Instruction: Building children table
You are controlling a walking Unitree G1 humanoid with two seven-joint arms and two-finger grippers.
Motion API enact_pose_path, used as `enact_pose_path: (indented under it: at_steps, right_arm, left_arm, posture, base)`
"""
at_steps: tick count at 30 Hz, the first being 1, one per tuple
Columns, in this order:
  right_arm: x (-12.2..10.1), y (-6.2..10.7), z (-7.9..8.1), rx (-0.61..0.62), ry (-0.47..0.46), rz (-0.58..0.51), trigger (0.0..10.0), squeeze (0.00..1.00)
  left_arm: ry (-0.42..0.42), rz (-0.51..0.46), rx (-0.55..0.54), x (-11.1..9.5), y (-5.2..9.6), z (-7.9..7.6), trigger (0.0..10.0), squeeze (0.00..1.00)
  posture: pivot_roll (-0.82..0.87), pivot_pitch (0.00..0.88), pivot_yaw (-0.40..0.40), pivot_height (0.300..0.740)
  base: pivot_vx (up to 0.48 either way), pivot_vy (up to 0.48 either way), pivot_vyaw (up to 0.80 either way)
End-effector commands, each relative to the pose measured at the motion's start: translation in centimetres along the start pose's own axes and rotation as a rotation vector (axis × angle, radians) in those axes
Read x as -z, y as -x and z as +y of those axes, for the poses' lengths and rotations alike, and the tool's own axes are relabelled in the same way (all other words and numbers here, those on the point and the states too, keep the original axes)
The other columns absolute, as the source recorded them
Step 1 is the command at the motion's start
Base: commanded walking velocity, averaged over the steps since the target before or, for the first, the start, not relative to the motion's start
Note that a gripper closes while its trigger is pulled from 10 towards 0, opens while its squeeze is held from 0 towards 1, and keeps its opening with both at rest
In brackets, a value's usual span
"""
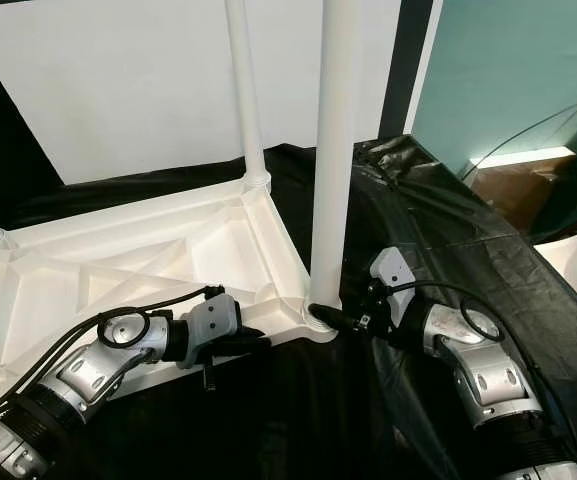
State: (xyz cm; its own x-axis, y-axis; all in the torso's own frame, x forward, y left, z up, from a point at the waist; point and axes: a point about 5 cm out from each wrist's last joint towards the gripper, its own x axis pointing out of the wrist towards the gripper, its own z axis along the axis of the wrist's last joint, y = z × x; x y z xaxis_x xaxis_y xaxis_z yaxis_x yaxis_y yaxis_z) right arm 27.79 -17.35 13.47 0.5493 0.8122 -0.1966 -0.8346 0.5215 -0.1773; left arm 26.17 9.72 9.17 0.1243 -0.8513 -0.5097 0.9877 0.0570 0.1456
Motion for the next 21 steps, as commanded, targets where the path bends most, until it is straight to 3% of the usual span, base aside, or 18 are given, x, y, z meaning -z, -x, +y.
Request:
enact_pose_path:
  at_steps: [1, 10, 14, 16, 18, 19, 20, 21]
  right_arm:
    - [0.2, 1.2, -1.3, 0.039, 0.019, 0.039, 0.0, 0.00]
    - [0.5, 1.3, -1.6, 0.017, 0.005, 0.042, 0.0, 0.00]
    - [0.8, 0.7, -1.1, 0.100, -0.053, -0.007, 0.0, 0.00]
    - [1.6, -0.8, 1.1, 0.401, -0.085, -0.065, 0.0, 0.00]
    - [1.6, -0.8, 1.1, 0.401, -0.085, -0.065, 0.0, 0.00]
    - [2.4, -0.9, 3.1, 0.708, -0.166, -0.087, 0.0, 0.00]
    - [2.4, -0.9, 3.1, 0.708, -0.166, -0.087, 0.0, 0.00]
    - [2.6, -0.7, 3.5, 0.785, -0.193, -0.086, 0.0, 0.00]
  left_arm:
    - [0.169, 0.226, 0.318, 5.7, 0.2, -4.8, 10.0, 0.00]
    - [0.167, 0.226, 0.321, 5.7, 0.3, -4.7, 10.0, 0.00]
    - [0.166, 0.225, 0.322, 5.7, 0.3, -4.7, 10.0, 0.00]
    - [0.165, 0.227, 0.323, 5.7, 0.3, -4.6, 10.0, 0.00]
    - [0.165, 0.227, 0.323, 5.7, 0.3, -4.6, 10.0, 0.00]
    - [0.165, 0.231, 0.317, 5.7, 0.4, -4.6, 10.0, 0.00]
    - [0.165, 0.231, 0.317, 5.7, 0.4, -4.6, 10.0, 0.00]
    - [0.165, 0.233, 0.315, 5.8, 0.4, -4.5, 10.0, 0.00]
  posture:
    - [-0.03, 0.000, 0.018, 0.740]
    - [-0.04, 0.000, 0.021, 0.740]
    - [-0.04, 0.000, 0.026, 0.740]
    - [-0.04, 0.003, 0.023, 0.740]
    - [-0.04, 0.003, 0.023, 0.740]
    - [-0.03, 0.006, 0.026, 0.740]
    - [-0.03, 0.006, 0.026, 0.740]
    - [-0.03, 0.006, 0.026, 0.740]
  base:
    - [0.000, 0.000, 0.00]
    - [0.000, 0.000, 0.00]
    - [0.000, 0.000, 0.00]
    - [0.000, 0.000, 0.00]
    - [0.000, 0.000, 0.00]
    - [0.000, 0.000, 0.00]
    - [0.000, 0.000, 0.00]
    - [0.000, 0.000, 0.00]
